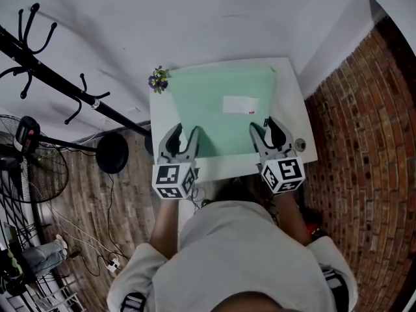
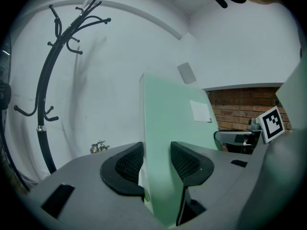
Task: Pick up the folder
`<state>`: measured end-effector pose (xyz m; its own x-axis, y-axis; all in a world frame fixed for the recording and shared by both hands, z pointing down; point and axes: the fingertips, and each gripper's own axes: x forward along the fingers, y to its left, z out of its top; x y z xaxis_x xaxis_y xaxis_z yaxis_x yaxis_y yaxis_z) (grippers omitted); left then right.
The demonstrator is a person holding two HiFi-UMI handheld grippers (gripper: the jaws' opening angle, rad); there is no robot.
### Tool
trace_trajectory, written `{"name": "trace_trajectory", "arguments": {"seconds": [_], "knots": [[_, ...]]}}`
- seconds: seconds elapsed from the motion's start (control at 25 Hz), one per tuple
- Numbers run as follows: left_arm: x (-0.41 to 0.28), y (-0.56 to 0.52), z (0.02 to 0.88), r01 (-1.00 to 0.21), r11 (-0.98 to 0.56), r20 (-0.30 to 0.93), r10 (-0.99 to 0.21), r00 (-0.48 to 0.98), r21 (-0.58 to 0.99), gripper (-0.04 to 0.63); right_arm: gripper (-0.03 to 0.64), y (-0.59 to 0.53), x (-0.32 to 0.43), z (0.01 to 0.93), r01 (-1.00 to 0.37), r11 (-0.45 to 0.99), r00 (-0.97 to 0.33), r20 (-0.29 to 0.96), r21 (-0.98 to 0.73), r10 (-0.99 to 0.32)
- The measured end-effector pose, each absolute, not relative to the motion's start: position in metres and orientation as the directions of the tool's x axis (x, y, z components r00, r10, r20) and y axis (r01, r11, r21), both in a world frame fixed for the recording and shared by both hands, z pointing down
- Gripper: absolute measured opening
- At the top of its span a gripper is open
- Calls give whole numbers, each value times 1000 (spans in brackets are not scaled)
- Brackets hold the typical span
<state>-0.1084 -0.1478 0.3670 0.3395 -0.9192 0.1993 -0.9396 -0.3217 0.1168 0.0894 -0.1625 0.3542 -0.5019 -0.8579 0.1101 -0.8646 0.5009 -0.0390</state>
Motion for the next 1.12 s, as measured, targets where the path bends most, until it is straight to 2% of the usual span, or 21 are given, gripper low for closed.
{"name": "trace_trajectory", "arguments": {"seconds": [1.12], "knots": [[-94,-142,369,-939,-328,200,-918,343,105,193,213,-156,104,359,-868,494,-496,118,-47,-860]]}}
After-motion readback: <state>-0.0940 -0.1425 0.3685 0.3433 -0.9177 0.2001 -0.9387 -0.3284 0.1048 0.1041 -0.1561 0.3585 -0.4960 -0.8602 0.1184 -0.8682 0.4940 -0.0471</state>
